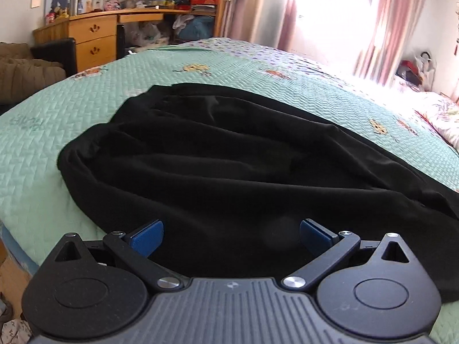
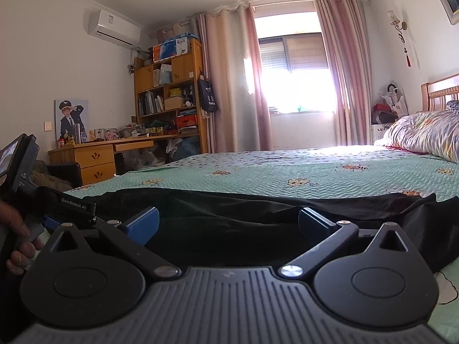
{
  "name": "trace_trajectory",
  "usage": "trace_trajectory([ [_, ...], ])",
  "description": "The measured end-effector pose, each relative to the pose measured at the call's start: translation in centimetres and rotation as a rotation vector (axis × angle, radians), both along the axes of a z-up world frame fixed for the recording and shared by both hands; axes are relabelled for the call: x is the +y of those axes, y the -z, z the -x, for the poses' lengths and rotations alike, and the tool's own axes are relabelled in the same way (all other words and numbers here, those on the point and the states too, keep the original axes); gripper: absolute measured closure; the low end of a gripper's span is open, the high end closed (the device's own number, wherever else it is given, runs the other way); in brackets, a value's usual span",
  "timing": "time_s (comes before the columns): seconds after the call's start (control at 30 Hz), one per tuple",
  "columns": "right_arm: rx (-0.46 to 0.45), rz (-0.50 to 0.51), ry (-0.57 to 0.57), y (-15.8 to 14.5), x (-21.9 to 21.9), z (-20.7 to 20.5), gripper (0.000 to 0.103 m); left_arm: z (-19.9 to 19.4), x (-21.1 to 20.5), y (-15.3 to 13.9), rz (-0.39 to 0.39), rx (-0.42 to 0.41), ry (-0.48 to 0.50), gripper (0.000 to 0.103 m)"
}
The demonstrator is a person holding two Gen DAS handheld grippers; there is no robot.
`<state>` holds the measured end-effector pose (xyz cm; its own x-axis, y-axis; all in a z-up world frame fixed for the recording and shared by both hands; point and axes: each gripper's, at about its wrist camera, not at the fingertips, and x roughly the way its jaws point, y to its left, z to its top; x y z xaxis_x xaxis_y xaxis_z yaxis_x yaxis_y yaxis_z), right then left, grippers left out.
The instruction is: Fold clothes
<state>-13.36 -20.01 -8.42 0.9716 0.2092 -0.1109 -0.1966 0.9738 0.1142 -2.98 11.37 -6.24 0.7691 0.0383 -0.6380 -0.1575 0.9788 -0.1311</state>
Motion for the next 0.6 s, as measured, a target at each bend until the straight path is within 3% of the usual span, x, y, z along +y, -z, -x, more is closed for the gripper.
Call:
trace_trajectory([
  [0.1, 0.008, -0.017, -0.002, 0.0, -0.5, -0.2, 0.0, 0.2, 0.6, 0.2, 0.026, -0.003, -0.013, 0.002],
  [0.33, 0.028, -0.043, 0.005, 0.1, -1.0, -0.4, 0.0, 0.8, 3.2, 0.4, 0.236, -0.028, -0.058, 0.002],
  [0.5, 0.064, -0.066, -0.001, 0.6, -0.7, -1.1, 0.0, 2.2, 6.0, 2.0, 0.377, -0.007, -0.112, 0.002],
  [0.6, 0.083, -0.055, -0.009, 1.0, 0.0, -1.5, 0.0, 3.3, 7.6, 2.8, 0.46, -0.04, -0.107, 0.004],
])
